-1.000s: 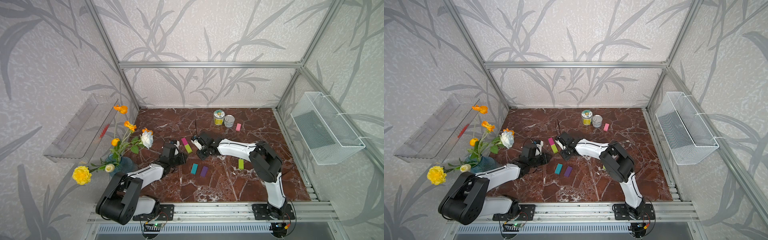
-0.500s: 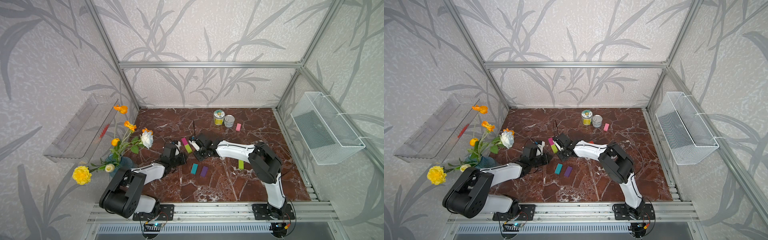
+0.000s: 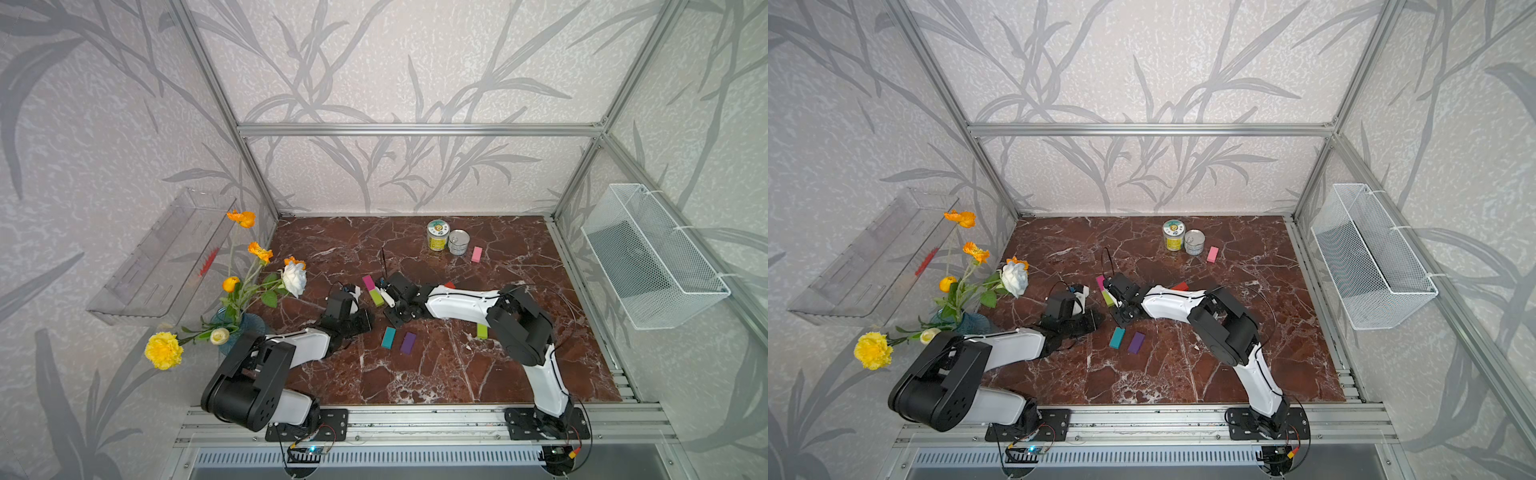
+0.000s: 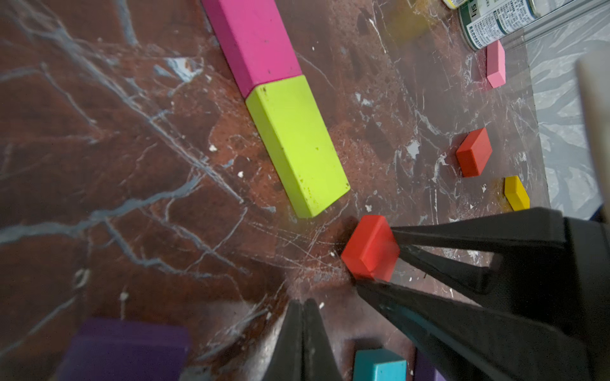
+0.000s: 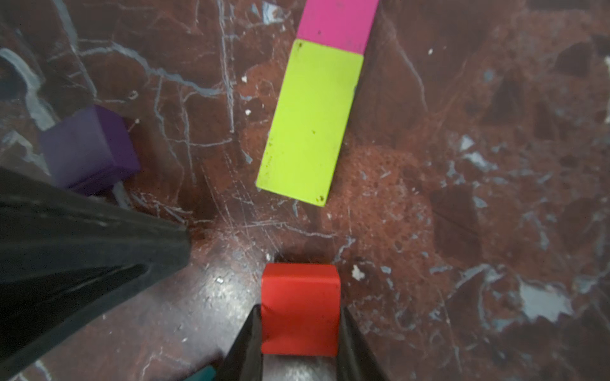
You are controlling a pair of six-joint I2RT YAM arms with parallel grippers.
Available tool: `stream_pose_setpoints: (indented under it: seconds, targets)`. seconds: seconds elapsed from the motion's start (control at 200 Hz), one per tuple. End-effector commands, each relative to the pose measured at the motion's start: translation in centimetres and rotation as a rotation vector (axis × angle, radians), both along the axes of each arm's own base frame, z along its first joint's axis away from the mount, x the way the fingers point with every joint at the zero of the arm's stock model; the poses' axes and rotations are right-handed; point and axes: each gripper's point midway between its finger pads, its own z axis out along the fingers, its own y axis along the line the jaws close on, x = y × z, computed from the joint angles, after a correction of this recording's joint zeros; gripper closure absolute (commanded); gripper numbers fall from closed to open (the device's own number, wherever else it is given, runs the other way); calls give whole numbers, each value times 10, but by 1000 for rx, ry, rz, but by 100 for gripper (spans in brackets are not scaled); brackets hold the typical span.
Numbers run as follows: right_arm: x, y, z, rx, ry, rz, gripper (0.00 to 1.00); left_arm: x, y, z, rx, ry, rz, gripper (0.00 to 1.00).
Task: Assemble the letter v with building blocks
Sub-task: Assemble the building block at the center of the board.
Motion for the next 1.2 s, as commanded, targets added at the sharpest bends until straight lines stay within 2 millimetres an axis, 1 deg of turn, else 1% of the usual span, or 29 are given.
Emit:
stream_pose_setpoints:
  seconds: [0.0, 0.355, 0.415, 0.455, 0.485, 0.54, 0.65, 0.685, 0.78, 0.825, 0.875, 0.915, 1.0, 1.195]
  targets:
    - [1, 5, -1, -10, -1, -9, 80, -2, 2, -2, 4, -5, 9, 100]
    - [0, 8, -2, -15, 12, -17, 76, -1, 3, -5, 2, 3, 24, 100]
    - [-2, 8, -3, -15, 18, -15, 74, 0, 2, -5, -1, 3, 24, 100]
    - [-3, 9, -3, -11, 24, -14, 69, 1, 2, -5, -3, 3, 26, 100]
    - [-3, 10, -2, -5, 28, -17, 64, 1, 2, -6, -4, 5, 28, 100]
    - [-5, 11, 2, 13, 38, -17, 59, 4, 1, -4, -8, 2, 29, 100]
    - [-6, 13, 18, 67, 30, -32, 44, 8, -1, 1, -21, -16, 31, 100]
    - [-6, 13, 23, 83, 23, -38, 42, 8, -1, 1, -23, -17, 34, 100]
    - [-8, 10, 35, 122, 13, -52, 41, 9, -3, 1, -36, -21, 28, 100]
    - [-9, 9, 39, 143, 12, -58, 43, 9, -5, 2, -43, -24, 25, 100]
    - [-11, 7, 40, 157, 20, -63, 49, 10, -6, 3, -48, -27, 20, 100]
    - [-11, 5, 40, 168, 28, -69, 55, 11, -7, 3, -55, -29, 15, 100]
    - [-11, 0, 37, 186, 57, -83, 72, 12, -11, 4, -70, -34, 0, 100]
    - [-6, -11, 23, 242, 139, -129, 99, 14, -15, 2, -84, -33, -12, 100]
